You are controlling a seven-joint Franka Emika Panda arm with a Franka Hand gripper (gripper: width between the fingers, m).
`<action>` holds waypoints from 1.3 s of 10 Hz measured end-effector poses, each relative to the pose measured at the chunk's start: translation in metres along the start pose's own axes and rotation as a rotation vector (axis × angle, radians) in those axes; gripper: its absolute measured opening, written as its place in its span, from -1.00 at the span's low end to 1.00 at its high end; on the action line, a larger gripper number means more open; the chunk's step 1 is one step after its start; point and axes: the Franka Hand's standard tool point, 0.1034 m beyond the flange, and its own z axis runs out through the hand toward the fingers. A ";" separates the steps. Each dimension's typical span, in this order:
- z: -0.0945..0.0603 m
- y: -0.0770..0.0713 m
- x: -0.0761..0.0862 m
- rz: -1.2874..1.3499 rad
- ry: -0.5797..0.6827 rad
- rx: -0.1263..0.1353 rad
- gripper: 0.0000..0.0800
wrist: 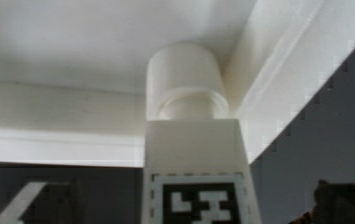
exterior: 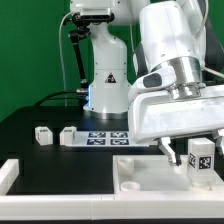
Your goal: Assemble square table
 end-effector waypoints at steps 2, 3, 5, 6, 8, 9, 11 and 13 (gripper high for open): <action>0.000 0.000 0.000 0.000 0.000 0.000 0.62; 0.000 0.000 0.000 0.000 0.000 0.000 0.62; -0.018 0.013 0.016 -0.010 -0.052 -0.002 0.62; -0.020 0.013 0.022 -0.011 -0.086 0.006 0.62; -0.015 0.008 0.019 -0.009 -0.131 0.020 0.62; -0.012 0.002 0.016 -0.004 -0.223 0.044 0.62; -0.011 -0.002 0.013 -0.002 -0.347 0.076 0.62; -0.011 -0.003 0.021 -0.003 -0.457 0.103 0.62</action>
Offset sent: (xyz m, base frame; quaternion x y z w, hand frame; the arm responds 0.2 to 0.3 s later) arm -0.0009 -0.0235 0.0383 -0.0090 -0.0593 -0.0247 0.9979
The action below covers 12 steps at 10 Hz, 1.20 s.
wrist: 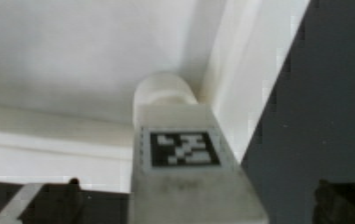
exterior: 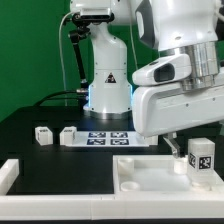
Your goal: Assemble square table
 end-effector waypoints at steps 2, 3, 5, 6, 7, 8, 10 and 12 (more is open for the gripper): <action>-0.001 -0.005 0.003 0.015 -0.128 0.035 0.62; 0.000 -0.004 0.003 0.023 -0.121 0.033 0.62; 0.001 -0.005 0.002 0.088 -0.123 0.033 0.55; 0.001 -0.006 0.002 0.173 -0.125 0.029 0.09; 0.001 -0.006 0.002 0.223 -0.125 0.025 0.09; 0.001 -0.006 0.003 0.284 -0.126 0.022 -0.21; 0.001 -0.007 0.003 0.399 -0.128 0.017 -0.21; 0.001 -0.006 0.004 0.570 -0.121 0.010 -0.20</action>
Offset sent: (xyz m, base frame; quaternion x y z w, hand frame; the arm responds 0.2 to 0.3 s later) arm 0.0000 0.0000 0.0000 0.0000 0.0000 0.0650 0.9979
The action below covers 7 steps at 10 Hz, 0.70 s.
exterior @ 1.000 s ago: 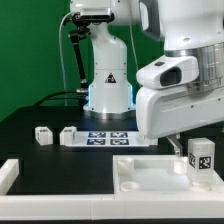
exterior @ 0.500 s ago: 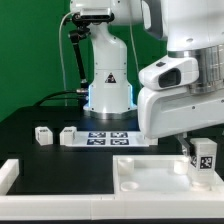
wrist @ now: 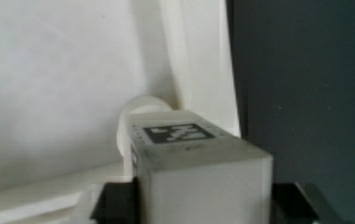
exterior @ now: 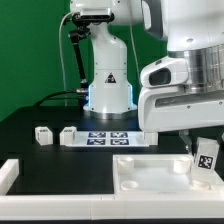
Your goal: Assemble square table
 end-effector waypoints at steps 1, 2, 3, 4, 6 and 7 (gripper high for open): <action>-0.001 0.002 0.002 0.153 -0.006 0.023 -0.20; -0.001 0.006 0.005 0.314 -0.019 0.064 -0.20; -0.002 0.009 0.009 0.480 -0.023 0.118 -0.20; -0.002 0.009 0.009 0.552 -0.027 0.129 -0.20; -0.002 0.010 0.011 0.719 -0.036 0.140 -0.20; -0.002 0.009 0.012 0.744 -0.032 0.142 -0.20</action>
Offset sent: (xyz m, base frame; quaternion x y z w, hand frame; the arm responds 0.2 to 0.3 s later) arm -0.0042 -0.0064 -0.0093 0.0346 -0.0226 0.2615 0.9643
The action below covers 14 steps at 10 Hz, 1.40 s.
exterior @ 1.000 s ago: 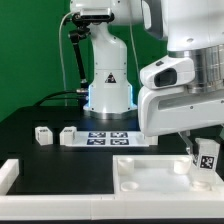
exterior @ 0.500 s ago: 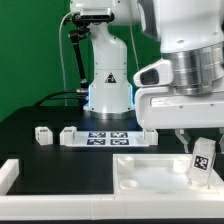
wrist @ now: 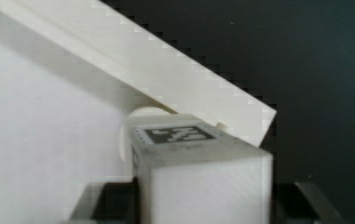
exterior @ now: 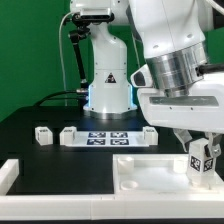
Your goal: Assemble square table
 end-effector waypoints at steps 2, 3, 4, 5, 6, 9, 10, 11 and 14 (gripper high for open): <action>0.001 0.000 0.000 -0.039 0.008 0.005 0.02; 0.001 0.000 -0.001 -0.063 0.010 0.002 0.37; 0.003 0.000 -0.002 -0.287 0.029 -0.013 0.55; 0.005 -0.001 -0.004 -0.464 0.051 -0.035 0.55; 0.008 -0.001 -0.007 -0.583 0.067 -0.049 0.61; 0.006 0.000 -0.005 -0.813 0.067 -0.063 0.62; 0.001 -0.001 -0.005 -0.990 0.090 -0.098 0.62; -0.005 -0.001 -0.001 -1.213 0.116 -0.117 0.62; -0.002 -0.002 -0.001 -1.390 0.147 -0.132 0.35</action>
Offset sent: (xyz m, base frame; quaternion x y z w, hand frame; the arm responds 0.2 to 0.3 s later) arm -0.0061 0.0030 -0.0043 -0.0189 0.0537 -0.3716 0.9266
